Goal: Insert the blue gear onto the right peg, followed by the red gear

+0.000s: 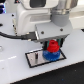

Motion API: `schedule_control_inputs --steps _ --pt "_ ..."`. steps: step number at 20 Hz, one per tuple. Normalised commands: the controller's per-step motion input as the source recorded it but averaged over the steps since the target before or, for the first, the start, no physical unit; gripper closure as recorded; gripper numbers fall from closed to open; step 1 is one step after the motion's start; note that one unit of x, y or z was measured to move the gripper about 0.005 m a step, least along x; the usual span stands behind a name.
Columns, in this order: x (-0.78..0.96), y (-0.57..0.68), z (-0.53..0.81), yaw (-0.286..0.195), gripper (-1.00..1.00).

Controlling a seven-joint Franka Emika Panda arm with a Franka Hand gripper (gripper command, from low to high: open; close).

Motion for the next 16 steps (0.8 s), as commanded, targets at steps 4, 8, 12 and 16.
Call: schedule_control_inputs --steps 4,8,12,16 --pt "0.14 -0.02 0.13 0.0 1.0" --pt "0.2 -0.05 -0.03 0.0 1.0" --pt "0.24 -0.07 -0.14 0.0 1.0" --pt "0.25 -0.08 -0.09 0.0 1.0"
